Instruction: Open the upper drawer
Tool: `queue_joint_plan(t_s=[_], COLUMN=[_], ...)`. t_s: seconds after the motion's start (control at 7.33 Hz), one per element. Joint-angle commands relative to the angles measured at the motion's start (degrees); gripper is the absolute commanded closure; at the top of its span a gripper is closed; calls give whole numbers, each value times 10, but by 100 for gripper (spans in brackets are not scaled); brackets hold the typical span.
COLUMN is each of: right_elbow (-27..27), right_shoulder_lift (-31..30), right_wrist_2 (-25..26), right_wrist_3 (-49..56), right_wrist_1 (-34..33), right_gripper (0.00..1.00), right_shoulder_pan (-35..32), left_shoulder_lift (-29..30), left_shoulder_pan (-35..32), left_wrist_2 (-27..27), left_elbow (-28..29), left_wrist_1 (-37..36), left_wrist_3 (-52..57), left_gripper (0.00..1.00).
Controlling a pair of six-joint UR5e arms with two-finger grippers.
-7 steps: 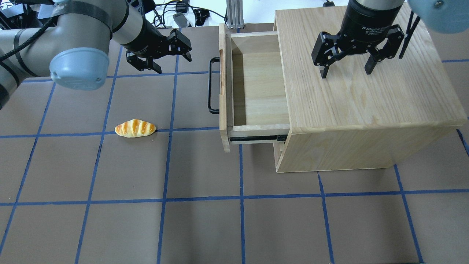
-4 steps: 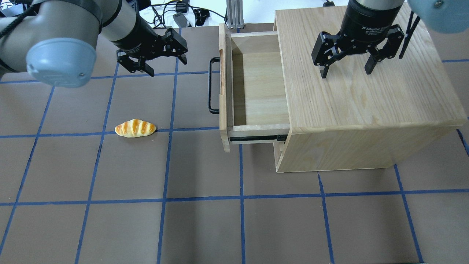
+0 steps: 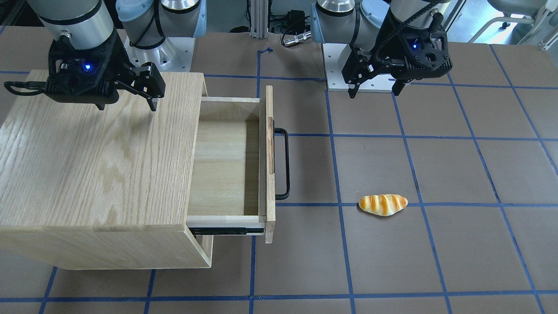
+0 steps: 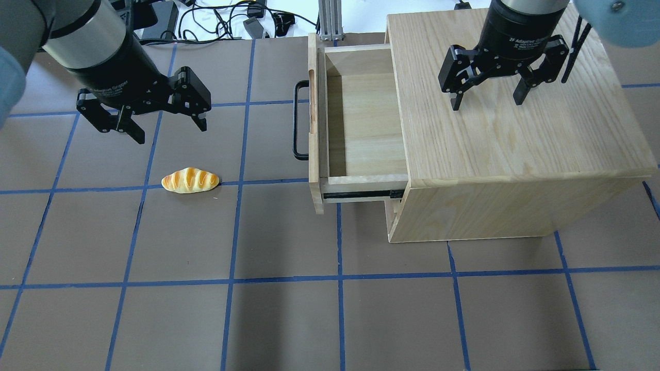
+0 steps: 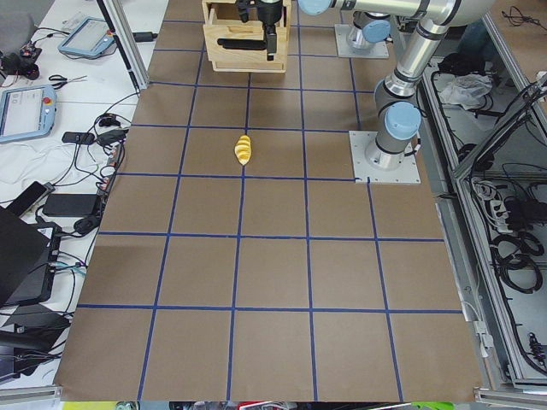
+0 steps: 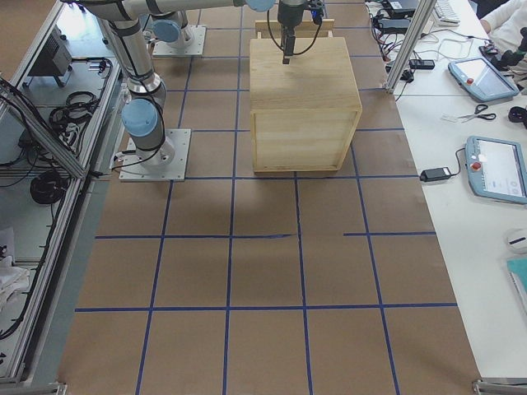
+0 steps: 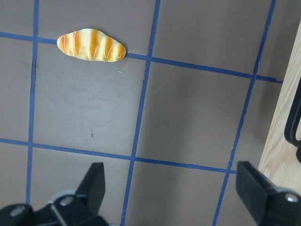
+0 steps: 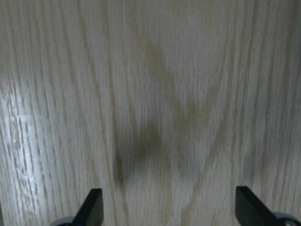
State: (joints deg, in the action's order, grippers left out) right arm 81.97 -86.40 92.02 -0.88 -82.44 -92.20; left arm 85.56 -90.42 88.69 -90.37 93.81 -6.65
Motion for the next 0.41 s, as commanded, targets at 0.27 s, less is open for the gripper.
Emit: queue_joint_plan(t_s=[0.27], right_elbow=[-1], right_shoulder_lift=[0], right_wrist_2=[0], right_wrist_3=[0], right_wrist_1=[0], right_gripper=[0], right_shoulder_pan=[0], left_shoulder_lift=[-1], left_shoulder_pan=[18], left_wrist_2=[-6], left_elbow=[-2], left_wrist_1=[-1], left_wrist_3=[41], left_gripper=[0])
